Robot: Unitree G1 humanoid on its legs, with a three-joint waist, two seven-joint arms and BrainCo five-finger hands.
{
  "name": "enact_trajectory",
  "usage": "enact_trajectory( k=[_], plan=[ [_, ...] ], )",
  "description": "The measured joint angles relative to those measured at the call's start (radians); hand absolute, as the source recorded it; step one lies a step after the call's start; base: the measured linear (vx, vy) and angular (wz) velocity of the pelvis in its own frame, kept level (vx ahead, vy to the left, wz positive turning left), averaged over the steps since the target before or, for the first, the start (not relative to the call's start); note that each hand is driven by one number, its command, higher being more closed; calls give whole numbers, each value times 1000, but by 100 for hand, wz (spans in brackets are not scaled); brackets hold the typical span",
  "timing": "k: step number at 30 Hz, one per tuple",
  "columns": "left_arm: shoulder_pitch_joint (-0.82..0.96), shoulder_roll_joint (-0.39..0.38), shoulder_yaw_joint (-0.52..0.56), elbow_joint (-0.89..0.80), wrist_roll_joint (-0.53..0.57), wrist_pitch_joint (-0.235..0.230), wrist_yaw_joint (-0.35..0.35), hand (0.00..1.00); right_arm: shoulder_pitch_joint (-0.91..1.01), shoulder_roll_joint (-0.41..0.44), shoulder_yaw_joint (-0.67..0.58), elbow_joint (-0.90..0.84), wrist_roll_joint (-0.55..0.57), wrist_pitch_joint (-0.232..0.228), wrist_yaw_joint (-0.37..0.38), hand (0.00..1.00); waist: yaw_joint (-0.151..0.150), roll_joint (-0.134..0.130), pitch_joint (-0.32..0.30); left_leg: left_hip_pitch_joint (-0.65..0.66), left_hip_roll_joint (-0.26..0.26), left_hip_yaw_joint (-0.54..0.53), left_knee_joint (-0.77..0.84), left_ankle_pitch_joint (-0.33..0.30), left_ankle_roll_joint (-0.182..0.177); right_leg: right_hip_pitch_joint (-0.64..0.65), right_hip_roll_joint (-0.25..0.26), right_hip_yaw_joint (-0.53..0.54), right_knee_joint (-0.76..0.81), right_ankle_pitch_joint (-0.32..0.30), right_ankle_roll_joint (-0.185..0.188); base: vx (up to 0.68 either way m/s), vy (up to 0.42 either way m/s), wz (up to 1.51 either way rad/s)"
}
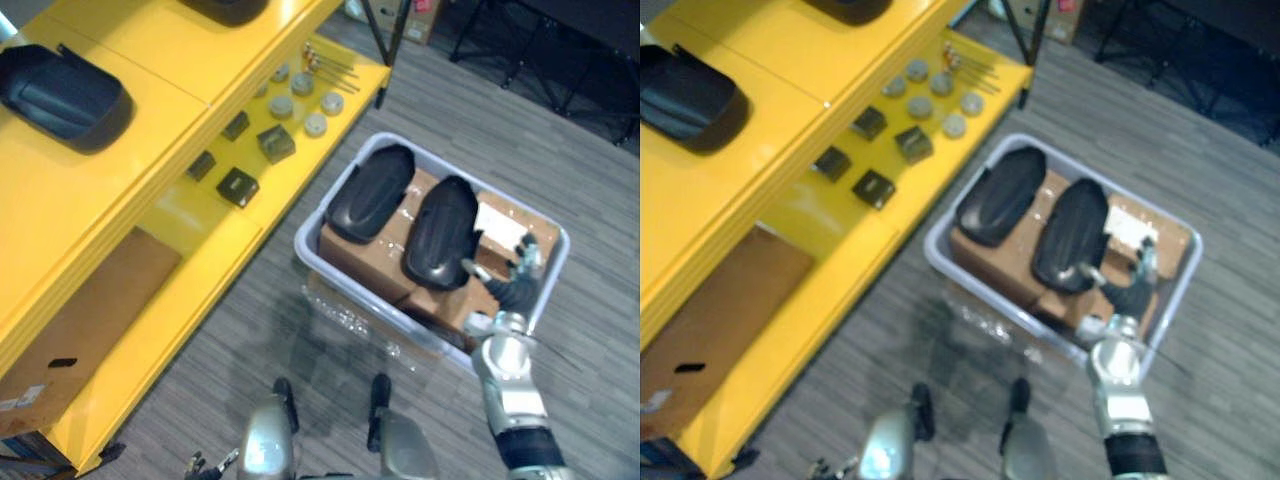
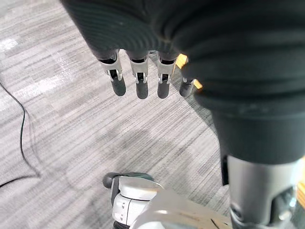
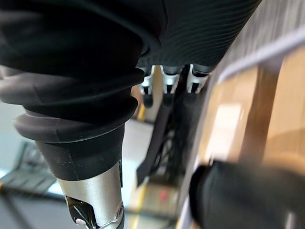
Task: Walk over and take plastic housings, then place them on the shelf
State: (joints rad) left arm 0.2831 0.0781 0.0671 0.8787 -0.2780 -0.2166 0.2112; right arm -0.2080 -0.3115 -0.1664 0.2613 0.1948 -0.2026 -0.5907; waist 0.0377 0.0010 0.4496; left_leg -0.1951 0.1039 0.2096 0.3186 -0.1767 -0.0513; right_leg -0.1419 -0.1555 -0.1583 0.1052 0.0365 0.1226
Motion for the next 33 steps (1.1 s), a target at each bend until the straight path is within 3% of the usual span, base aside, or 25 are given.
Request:
enact_trajectory(
  k=[2,5,7,11,15,18,24,31,33],
  plan=[
    [0,2,-13,1,-10,0,-3,0,-119,-46,-47,130,28,15,-61,0,1,11,10,-3,-12,2,-5,6,6,-3,-8,4,-19,16,6,-90,43,0],
    [-1,1,-48,5,-37,1,-33,0,-312,-196,-99,360,72,15,-115,0,8,37,23,-23,-42,8,-17,20,25,-8,-37,7,-66,56,22,-74,86,3],
    [-10,-5,-81,7,-49,4,-42,0,-412,-299,-99,458,110,12,-119,0,10,61,35,-46,-64,10,-18,28,36,-22,-57,15,-86,79,33,-67,103,1],
    [-32,-5,-91,8,-116,7,-67,0,-483,-375,-95,567,137,22,-109,0,23,85,45,-83,-90,-14,-1,32,43,-48,-79,20,-84,92,46,-43,81,4],
    [-51,-4,-114,18,-116,6,-77,0,-551,-431,-72,686,166,77,-108,0,36,107,51,-143,-111,-53,17,38,53,-109,-96,12,-49,92,46,-67,51,12],
    [-66,-9,-163,51,-118,12,-88,0,-609,-514,-26,732,191,128,-76,0,49,143,69,-157,-123,-64,34,37,53,-122,-110,-3,-31,91,46,-93,57,9],
    [-72,-21,-201,82,-160,15,-107,0,-711,-556,71,783,195,209,16,0,64,172,74,-192,-132,-68,18,53,61,-156,-118,-11,-49,104,38,-61,26,2],
    [-72,-26,-207,87,-195,13,-132,0,-761,-572,127,778,173,211,56,0,69,176,71,-202,-142,-99,11,60,61,-155,-119,-32,-55,113,45,25,6,7],
    [-72,-26,-208,86,-196,13,-139,0,-776,-583,133,776,173,232,80,0,72,176,71,-210,-147,-110,14,60,61,-156,-121,-38,-55,113,45,20,22,13]
  ],
)
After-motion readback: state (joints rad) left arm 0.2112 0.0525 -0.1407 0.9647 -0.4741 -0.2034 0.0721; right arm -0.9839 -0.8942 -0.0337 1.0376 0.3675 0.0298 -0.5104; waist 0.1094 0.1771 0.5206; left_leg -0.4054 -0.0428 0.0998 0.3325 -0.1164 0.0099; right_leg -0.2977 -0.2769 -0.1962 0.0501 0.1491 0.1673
